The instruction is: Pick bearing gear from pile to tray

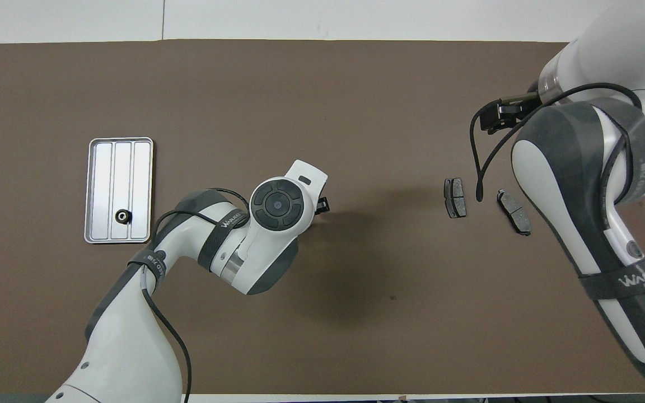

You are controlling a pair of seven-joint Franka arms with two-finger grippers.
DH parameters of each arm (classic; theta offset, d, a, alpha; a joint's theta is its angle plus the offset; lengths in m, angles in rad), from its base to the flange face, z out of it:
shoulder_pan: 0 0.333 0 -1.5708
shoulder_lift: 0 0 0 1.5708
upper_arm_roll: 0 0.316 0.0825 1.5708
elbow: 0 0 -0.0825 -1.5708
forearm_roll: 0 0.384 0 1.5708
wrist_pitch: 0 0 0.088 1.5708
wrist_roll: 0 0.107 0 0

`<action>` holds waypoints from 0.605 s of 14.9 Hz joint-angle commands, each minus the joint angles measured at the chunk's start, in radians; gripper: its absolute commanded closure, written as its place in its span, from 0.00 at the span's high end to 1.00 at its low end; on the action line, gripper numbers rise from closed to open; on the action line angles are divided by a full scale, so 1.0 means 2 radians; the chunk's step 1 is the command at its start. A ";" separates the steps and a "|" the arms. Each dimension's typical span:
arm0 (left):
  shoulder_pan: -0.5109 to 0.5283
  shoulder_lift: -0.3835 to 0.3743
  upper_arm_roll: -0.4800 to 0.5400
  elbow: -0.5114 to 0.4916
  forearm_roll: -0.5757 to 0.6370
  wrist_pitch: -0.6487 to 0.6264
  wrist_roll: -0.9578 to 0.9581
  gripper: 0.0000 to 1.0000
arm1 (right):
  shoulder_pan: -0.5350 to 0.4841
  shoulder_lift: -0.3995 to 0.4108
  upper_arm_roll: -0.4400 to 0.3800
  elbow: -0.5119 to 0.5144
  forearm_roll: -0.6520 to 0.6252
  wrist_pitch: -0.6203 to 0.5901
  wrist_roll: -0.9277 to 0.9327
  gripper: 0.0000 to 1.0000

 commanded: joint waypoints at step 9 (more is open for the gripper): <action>-0.013 0.005 0.010 -0.008 0.010 0.006 -0.022 0.70 | -0.015 -0.011 0.007 -0.010 0.019 -0.003 -0.015 1.00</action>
